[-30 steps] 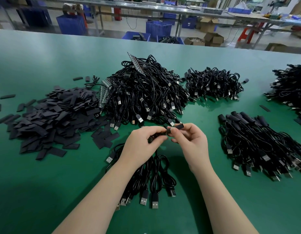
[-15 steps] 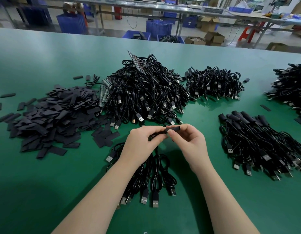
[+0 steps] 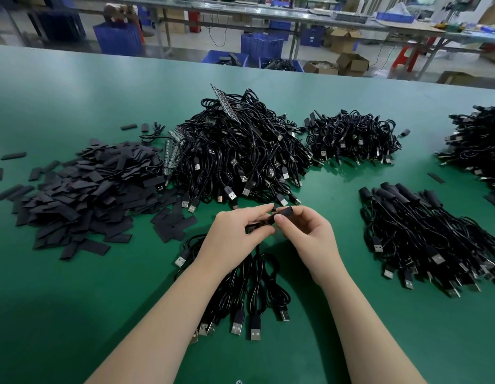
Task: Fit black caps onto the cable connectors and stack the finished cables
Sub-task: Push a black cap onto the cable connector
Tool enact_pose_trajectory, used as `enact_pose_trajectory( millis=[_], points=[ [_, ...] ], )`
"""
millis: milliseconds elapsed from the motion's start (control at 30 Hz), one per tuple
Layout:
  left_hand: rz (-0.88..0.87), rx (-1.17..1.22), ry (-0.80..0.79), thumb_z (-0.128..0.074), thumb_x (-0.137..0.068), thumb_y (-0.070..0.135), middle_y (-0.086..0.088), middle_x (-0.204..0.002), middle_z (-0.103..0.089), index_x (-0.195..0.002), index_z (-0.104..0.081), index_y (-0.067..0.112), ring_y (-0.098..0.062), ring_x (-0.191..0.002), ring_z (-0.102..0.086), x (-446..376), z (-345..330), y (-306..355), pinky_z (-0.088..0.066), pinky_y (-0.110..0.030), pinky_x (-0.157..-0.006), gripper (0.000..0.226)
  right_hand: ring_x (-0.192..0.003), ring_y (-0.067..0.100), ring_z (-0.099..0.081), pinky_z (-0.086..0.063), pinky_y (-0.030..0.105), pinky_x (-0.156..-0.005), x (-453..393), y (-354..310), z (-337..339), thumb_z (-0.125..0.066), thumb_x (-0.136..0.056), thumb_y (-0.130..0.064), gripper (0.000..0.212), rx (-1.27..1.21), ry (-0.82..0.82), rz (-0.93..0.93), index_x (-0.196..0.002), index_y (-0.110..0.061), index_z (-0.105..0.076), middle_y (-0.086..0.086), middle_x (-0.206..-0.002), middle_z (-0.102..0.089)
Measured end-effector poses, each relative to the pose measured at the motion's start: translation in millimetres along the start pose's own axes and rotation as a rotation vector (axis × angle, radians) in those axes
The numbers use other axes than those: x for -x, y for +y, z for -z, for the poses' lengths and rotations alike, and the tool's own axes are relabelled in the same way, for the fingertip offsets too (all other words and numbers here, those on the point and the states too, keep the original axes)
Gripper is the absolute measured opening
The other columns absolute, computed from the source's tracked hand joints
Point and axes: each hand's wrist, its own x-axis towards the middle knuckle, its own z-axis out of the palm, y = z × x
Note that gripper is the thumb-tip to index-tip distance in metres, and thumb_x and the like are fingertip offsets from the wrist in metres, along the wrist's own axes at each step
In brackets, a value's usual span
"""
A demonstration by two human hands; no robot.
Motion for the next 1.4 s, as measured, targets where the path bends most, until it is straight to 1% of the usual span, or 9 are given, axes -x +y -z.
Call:
enact_pose_trajectory(
  millis=[133, 233, 400, 500, 600, 733, 1000, 1167, 1400],
  points=[
    [-0.028, -0.053, -0.042, -0.07, -0.085, 0.02, 0.029, -0.111, -0.066, -0.132, -0.056, 0.04, 0.01, -0.109, -0.058, 1, 1, 3, -0.045, -0.016, -0.098, 0.053, -0.079, 0.006, -0.066, -0.053, 0.018, -0.073, -1, 2, -1, -0.073, -0.088, -0.015, 0.006, -0.021, 0.015, -0.018, -0.093, -0.02, -0.073, 0.0, -0.089, -0.075],
    [-0.023, -0.067, -0.018, -0.069, -0.086, 0.024, 0.027, -0.112, -0.062, -0.125, -0.054, 0.047, 0.007, -0.106, -0.06, 2, 2, 6, -0.048, -0.02, -0.094, 0.048, -0.082, 0.007, -0.068, -0.053, 0.019, -0.074, -1, 1, -1, -0.073, -0.088, -0.014, 0.009, -0.049, -0.01, -0.02, -0.092, -0.022, -0.074, -0.005, -0.086, -0.074],
    [-0.041, -0.314, 0.119, -0.069, -0.085, 0.045, 0.021, -0.098, -0.067, -0.104, -0.071, 0.039, 0.002, -0.092, -0.061, 2, 6, 8, -0.05, -0.019, -0.078, 0.02, -0.083, 0.014, -0.066, -0.056, 0.033, -0.082, 1, 1, -2, -0.075, -0.081, -0.032, 0.008, -0.072, 0.014, -0.022, -0.088, -0.031, -0.074, 0.006, -0.087, -0.071],
    [-0.117, -0.343, 0.126, -0.068, -0.084, 0.045, 0.014, -0.089, -0.071, -0.099, -0.075, 0.034, -0.002, -0.083, -0.062, 4, 5, 12, -0.052, -0.023, -0.071, 0.02, -0.084, 0.016, -0.066, -0.055, 0.037, -0.086, 0, 2, -3, -0.076, -0.085, -0.025, 0.005, -0.119, 0.039, -0.039, -0.086, -0.03, -0.074, 0.005, -0.086, -0.07],
    [-0.169, -0.309, 0.038, -0.068, -0.084, 0.036, 0.012, -0.087, -0.071, -0.104, -0.075, 0.028, -0.002, -0.08, -0.062, 5, 3, 14, -0.055, -0.034, -0.073, 0.022, -0.08, 0.013, -0.066, -0.056, 0.03, -0.08, -1, 3, -3, -0.074, -0.088, -0.016, 0.015, -0.145, 0.063, -0.043, -0.081, -0.03, -0.074, -0.001, -0.081, -0.07],
    [-0.118, -0.302, 0.033, -0.068, -0.089, 0.031, 0.013, -0.101, -0.07, -0.118, -0.07, 0.032, 0.0, -0.09, -0.062, 3, 2, 10, -0.052, -0.027, -0.083, 0.029, -0.076, 0.009, -0.067, -0.054, 0.019, -0.071, -1, 1, -3, -0.072, -0.088, -0.015, 0.008, -0.226, 0.102, -0.053, -0.086, -0.022, -0.073, -0.004, -0.081, -0.072],
    [-0.077, -0.282, 0.176, -0.071, -0.087, 0.033, 0.01, -0.099, -0.073, -0.105, -0.076, 0.026, -0.006, -0.092, -0.065, 4, 4, 14, -0.053, -0.028, -0.082, 0.019, -0.075, 0.009, -0.07, -0.054, 0.018, -0.072, 1, 2, -7, -0.074, -0.087, -0.012, 0.008, -0.214, 0.085, -0.061, -0.091, -0.018, -0.072, -0.001, -0.079, -0.074],
    [-0.226, -0.373, 0.175, -0.07, -0.088, 0.02, 0.005, -0.095, -0.075, -0.102, -0.077, 0.015, -0.013, -0.091, -0.069, 5, 3, 18, -0.054, -0.039, -0.08, 0.016, -0.073, 0.01, -0.067, -0.054, 0.02, -0.073, 2, 2, -8, -0.075, -0.087, -0.014, 0.009, -0.21, 0.076, -0.074, -0.085, -0.023, -0.076, 0.001, -0.08, -0.074],
    [-0.248, -0.385, 0.186, -0.071, -0.088, 0.017, 0.003, -0.096, -0.075, -0.103, -0.076, 0.013, -0.016, -0.092, -0.069, 4, 4, 15, -0.054, -0.04, -0.082, 0.016, -0.075, 0.007, -0.068, -0.052, 0.018, -0.072, 3, 1, -8, -0.075, -0.087, -0.015, 0.008, -0.178, 0.04, -0.076, -0.086, -0.021, -0.08, 0.003, -0.084, -0.077]
  ],
)
